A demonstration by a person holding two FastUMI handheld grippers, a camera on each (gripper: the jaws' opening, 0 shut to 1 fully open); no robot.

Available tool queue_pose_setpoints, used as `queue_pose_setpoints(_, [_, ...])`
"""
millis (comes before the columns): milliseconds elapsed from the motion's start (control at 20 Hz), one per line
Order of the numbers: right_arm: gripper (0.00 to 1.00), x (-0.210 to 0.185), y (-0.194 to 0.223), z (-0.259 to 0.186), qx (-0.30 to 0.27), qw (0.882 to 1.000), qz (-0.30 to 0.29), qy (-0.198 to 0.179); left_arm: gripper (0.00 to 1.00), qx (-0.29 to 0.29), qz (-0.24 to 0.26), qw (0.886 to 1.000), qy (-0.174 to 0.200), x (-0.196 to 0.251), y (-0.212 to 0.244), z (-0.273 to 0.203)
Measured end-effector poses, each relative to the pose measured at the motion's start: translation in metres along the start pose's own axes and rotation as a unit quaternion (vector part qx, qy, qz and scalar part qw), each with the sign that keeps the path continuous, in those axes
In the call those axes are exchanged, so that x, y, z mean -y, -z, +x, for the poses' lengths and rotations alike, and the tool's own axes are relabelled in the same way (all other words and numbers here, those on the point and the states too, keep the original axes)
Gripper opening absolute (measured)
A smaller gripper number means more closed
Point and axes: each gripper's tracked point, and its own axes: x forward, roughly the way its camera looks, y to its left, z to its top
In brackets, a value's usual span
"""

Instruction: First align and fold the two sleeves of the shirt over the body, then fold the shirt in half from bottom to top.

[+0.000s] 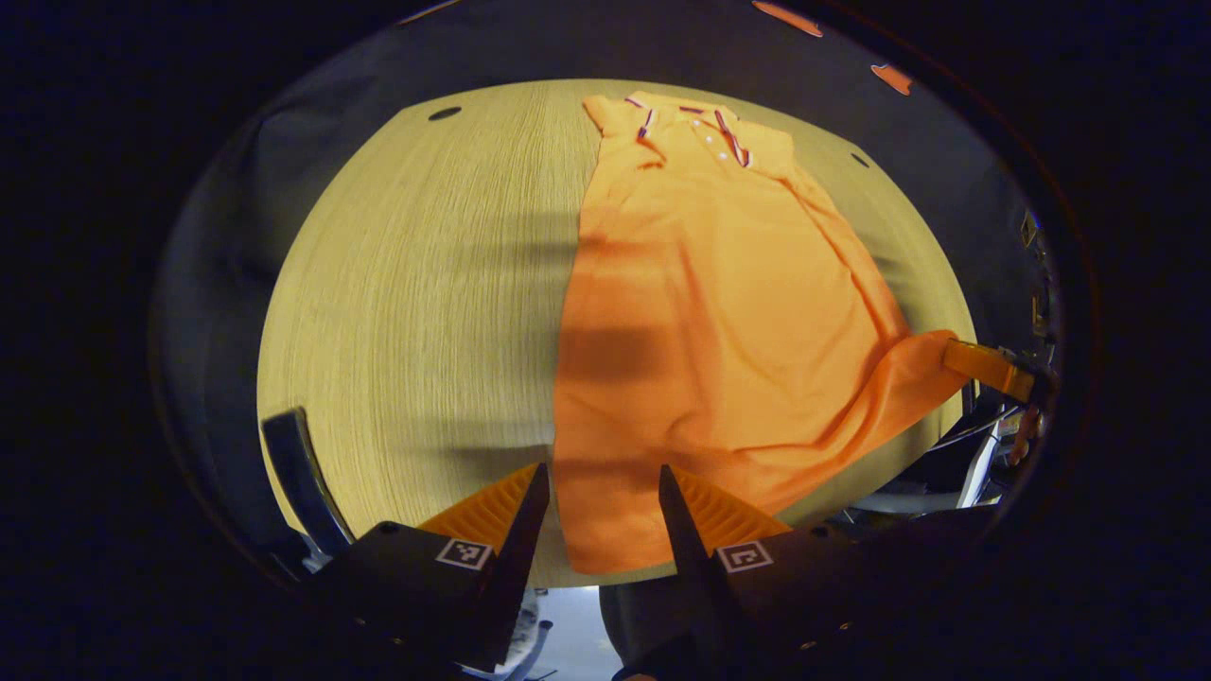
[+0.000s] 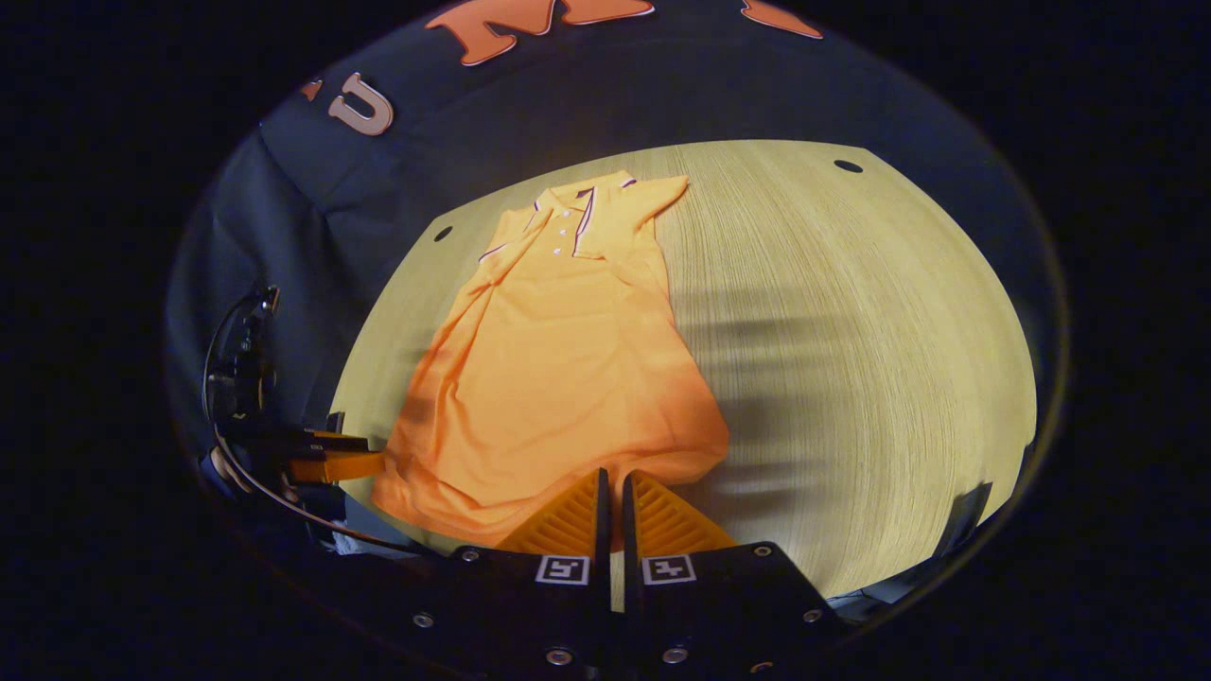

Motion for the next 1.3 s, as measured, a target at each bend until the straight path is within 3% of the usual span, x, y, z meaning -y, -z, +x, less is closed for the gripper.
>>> queue_pose_setpoints(50, [0.06,0.001,0.000,-0.002,-0.001,1.000,-0.001,0.000,0.72,0.001,0.002,1.000,-0.005,0.000,0.003,0.006])
queue_pose_setpoints(100, [0.06,0.004,-0.001,-0.003,0.000,1.000,-0.006,0.001,0.83,0.000,0.005,1.000,-0.018,-0.007,0.005,0.008])
queue_pose_setpoints(150, [0.06,0.008,-0.002,-0.005,0.002,1.000,-0.009,0.006,0.87,0.003,0.013,1.000,-0.026,-0.012,0.005,0.010])
queue_pose_setpoints(200, [0.06,0.010,-0.001,-0.008,0.000,1.000,-0.009,0.005,0.89,-0.009,0.014,0.999,-0.034,-0.016,0.012,0.009])
queue_pose_setpoints(300, [0.06,0.013,0.000,-0.009,0.001,1.000,-0.009,0.007,0.95,-0.014,-0.002,1.000,-0.009,-0.005,0.021,0.016])
queue_pose_setpoints(400, [0.06,0.016,0.006,-0.008,-0.006,1.000,-0.004,0.009,0.95,-0.020,0.022,0.999,-0.033,-0.007,0.024,0.016])
queue_pose_setpoints(500, [0.06,0.014,0.007,-0.006,-0.005,1.000,-0.002,0.007,0.88,-0.005,0.042,0.999,-0.025,0.000,0.020,0.023])
queue_pose_setpoints(600, [0.06,0.014,0.012,-0.006,-0.009,1.000,-0.003,0.006,0.03,-0.001,0.030,0.999,-0.014,0.004,0.014,0.013])
queue_pose_setpoints(650, [0.06,0.011,0.013,-0.006,-0.010,1.000,-0.003,0.002,0.09,0.003,0.007,1.000,-0.010,0.005,0.015,0.011])
queue_pose_setpoints(700, [0.06,0.010,0.011,-0.007,-0.007,1.000,-0.005,0.001,0.01,0.003,-0.007,1.000,0.008,0.013,0.014,0.015])
queue_pose_setpoints(950, [0.06,0.001,-0.019,-0.016,0.022,1.000,-0.002,-0.014,0.01,0.090,-0.020,0.993,0.074,0.039,-0.060,-0.030])
queue_pose_setpoints(1300, [0.06,-0.003,-0.073,-0.024,0.065,0.998,-0.011,-0.011,0.01,0.157,0.014,0.983,0.092,0.055,-0.153,-0.060])
